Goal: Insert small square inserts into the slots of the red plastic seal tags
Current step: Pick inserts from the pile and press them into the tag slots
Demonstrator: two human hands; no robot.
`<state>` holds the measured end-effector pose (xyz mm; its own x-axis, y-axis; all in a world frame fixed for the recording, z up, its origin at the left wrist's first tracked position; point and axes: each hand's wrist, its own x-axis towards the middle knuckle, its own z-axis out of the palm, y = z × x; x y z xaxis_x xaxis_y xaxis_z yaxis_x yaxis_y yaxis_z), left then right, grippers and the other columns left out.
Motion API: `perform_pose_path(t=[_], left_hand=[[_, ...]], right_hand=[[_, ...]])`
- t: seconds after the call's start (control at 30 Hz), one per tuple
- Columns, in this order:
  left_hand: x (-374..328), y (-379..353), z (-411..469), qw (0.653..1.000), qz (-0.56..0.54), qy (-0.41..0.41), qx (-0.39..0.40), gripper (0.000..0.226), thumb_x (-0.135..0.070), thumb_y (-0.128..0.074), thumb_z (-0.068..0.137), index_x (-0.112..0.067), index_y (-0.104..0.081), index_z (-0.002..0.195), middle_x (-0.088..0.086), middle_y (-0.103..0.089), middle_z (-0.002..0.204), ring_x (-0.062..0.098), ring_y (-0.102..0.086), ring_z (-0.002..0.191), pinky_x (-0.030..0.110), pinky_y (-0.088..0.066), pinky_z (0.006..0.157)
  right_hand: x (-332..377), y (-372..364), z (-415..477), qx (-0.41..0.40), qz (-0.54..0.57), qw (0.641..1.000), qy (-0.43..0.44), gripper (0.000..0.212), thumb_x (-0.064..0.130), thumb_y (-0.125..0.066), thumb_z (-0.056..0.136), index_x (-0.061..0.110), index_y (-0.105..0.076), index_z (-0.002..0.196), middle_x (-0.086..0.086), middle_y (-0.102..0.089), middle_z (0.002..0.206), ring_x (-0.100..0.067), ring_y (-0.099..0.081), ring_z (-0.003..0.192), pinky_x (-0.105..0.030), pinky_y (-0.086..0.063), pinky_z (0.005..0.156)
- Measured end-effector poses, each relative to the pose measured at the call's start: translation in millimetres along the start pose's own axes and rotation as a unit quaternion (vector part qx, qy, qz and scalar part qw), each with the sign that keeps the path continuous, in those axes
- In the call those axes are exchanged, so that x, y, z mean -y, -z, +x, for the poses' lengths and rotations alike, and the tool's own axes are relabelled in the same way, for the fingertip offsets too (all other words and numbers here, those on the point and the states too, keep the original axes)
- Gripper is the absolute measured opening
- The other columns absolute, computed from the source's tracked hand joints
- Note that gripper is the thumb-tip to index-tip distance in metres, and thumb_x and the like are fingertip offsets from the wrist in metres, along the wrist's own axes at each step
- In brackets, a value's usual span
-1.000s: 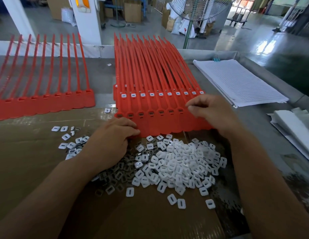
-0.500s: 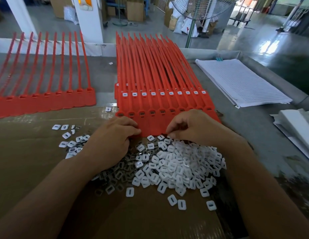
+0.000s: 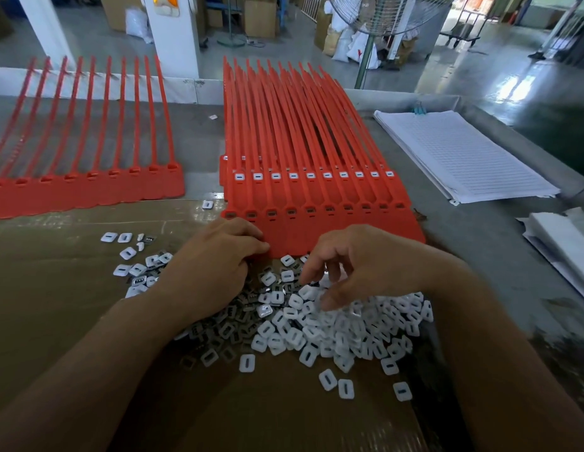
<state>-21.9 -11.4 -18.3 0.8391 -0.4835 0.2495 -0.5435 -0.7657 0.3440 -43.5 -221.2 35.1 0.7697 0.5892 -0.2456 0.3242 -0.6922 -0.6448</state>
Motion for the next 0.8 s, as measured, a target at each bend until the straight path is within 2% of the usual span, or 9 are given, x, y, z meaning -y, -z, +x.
perform_pose_path(t=[0.17,0.27,0.4,0.5,0.63,0.8], left_hand=[[0.4,-0.2,0.4,1.0,0.008,0.002,-0.001,0.042,-0.005,-0.046,0.084,-0.025,-0.06,0.118,-0.011,-0.049,0.129,0.009,-0.036,0.12,0.016,-0.016,0.095],[0.5,-0.3,0.2,1.0,0.008,0.002,-0.002,0.042,-0.004,-0.047,0.083,-0.024,-0.061,0.117,-0.01,-0.05,0.127,0.009,-0.037,0.119,0.016,-0.017,0.095],[0.7,-0.2,0.1,1.0,0.009,0.0,-0.003,0.042,-0.003,-0.049,0.082,-0.023,-0.063,0.116,-0.01,-0.052,0.126,0.01,-0.039,0.118,0.017,-0.019,0.095],[0.6,-0.4,0.3,1.0,0.008,0.0,-0.002,0.042,-0.003,-0.049,0.082,-0.023,-0.062,0.116,-0.01,-0.051,0.127,0.011,-0.039,0.118,0.017,-0.018,0.095],[-0.1,0.2,0.2,1.0,0.007,-0.003,-0.003,0.042,-0.003,-0.049,0.082,-0.022,-0.062,0.116,-0.008,-0.052,0.127,0.011,-0.04,0.118,0.016,-0.018,0.094],[-0.1,0.9,-0.3,1.0,0.012,-0.005,0.001,0.042,-0.005,-0.048,0.083,-0.024,-0.061,0.119,-0.01,-0.05,0.128,0.009,-0.037,0.119,0.014,-0.016,0.093]], right_hand=[[8.1,-10.9,8.4,-0.024,-0.044,0.999,0.017,0.023,0.027,-0.071,0.078,0.027,-0.068,0.101,0.022,-0.054,0.078,0.011,-0.05,0.074,-0.003,-0.039,0.067],[10.4,-15.3,12.3,-0.019,-0.069,0.997,0.033,0.02,0.02,-0.072,0.077,0.022,-0.071,0.097,0.023,-0.05,0.075,0.02,-0.046,0.073,0.0,-0.035,0.066],[9.7,-16.1,12.3,-0.023,-0.057,0.998,0.033,0.013,0.015,-0.075,0.074,0.019,-0.069,0.085,0.02,-0.052,0.075,0.018,-0.048,0.071,-0.001,-0.036,0.065],[11.2,-14.7,10.7,-0.018,-0.038,0.999,0.032,0.011,0.012,-0.073,0.076,0.02,-0.066,0.08,0.017,-0.055,0.074,0.015,-0.05,0.07,-0.003,-0.038,0.065],[10.5,-10.6,8.1,-0.038,-0.005,0.999,0.023,0.025,0.011,-0.065,0.082,0.031,-0.055,0.074,0.017,-0.057,0.071,0.013,-0.053,0.067,-0.004,-0.04,0.063],[10.2,-12.4,9.6,-0.041,-0.007,0.999,0.014,0.013,0.012,-0.065,0.083,0.025,-0.064,0.085,0.02,-0.058,0.076,0.013,-0.053,0.072,-0.004,-0.04,0.066]])
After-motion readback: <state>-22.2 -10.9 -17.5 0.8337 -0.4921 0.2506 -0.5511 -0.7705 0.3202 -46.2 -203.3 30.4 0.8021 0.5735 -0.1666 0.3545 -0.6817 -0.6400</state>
